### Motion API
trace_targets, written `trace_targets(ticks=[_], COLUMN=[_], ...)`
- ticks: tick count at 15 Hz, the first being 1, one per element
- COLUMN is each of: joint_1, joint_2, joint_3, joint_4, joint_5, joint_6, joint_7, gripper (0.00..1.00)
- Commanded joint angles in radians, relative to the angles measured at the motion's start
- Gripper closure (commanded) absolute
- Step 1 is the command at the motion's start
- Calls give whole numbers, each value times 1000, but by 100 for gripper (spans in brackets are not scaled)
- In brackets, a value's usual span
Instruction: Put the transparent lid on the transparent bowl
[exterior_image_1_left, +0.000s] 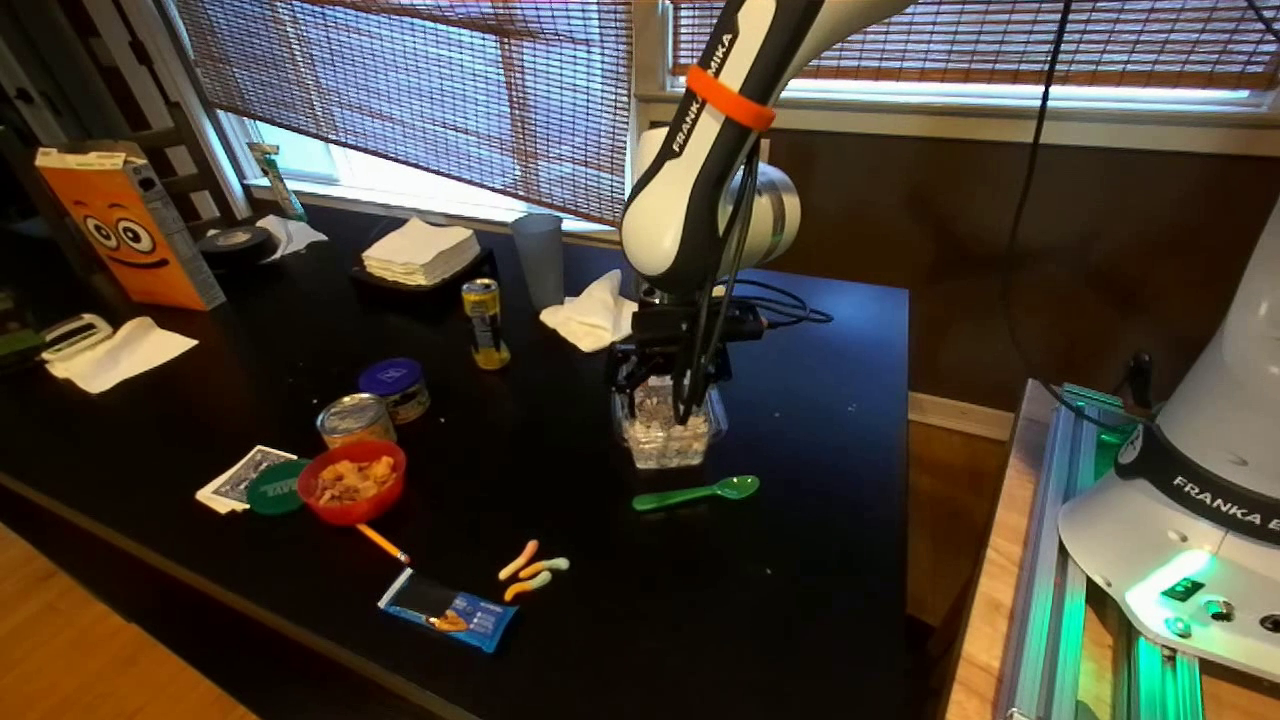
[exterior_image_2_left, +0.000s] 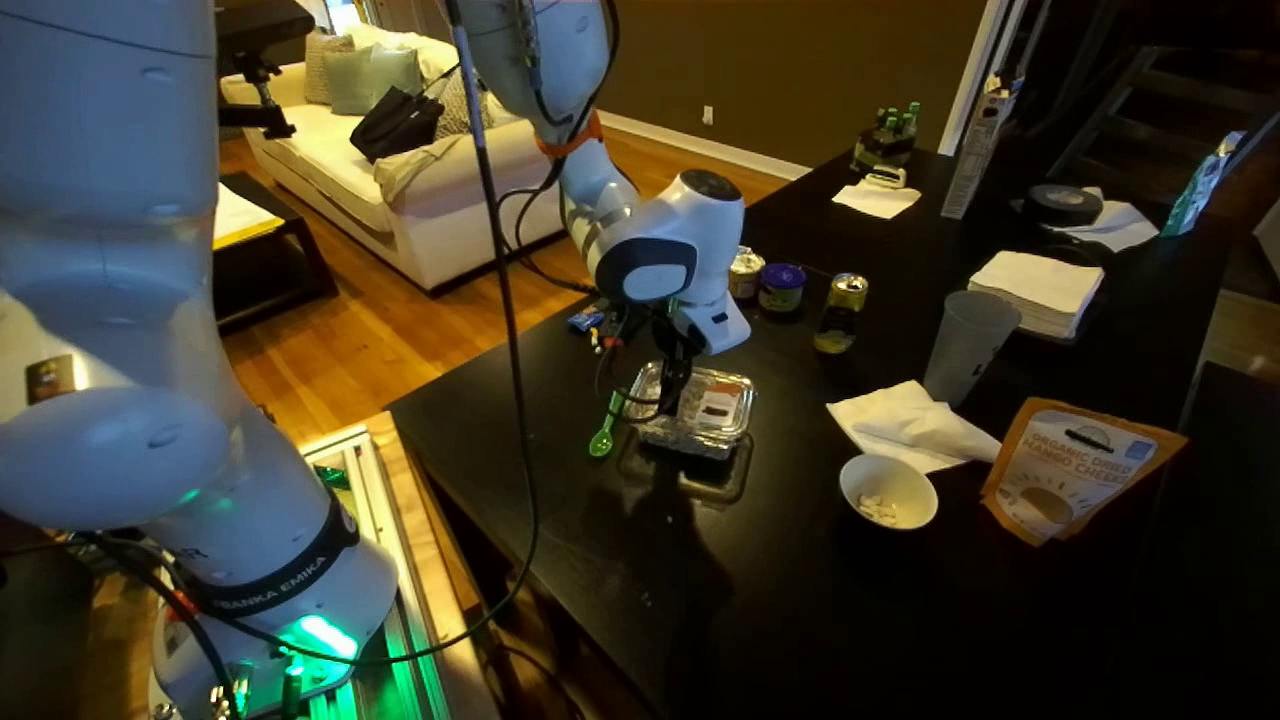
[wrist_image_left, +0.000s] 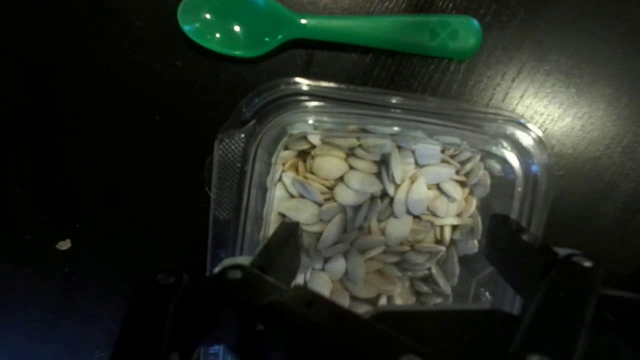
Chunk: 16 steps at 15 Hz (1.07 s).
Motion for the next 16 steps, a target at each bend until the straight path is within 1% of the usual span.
trace_targets(ticks=[1,4,7,9,10,11,16], joint_1=[63,108,151,166,157,118,109], joint_2=[-95,-147,-188,-214,-229,-168,-168], joint_3=[-49,-89,-140,-160,-151,-115,-108], joint_4=[-101,-148,-184,-201,-209,-158,-160], joint_5=[-51,-107,-194,-246,-241,-214,-213], joint_6=[70,116,144,150,152,133,133], joint_7=[62,113,188,232,247,199,200], gripper=[0,0,0,0,0,0,0])
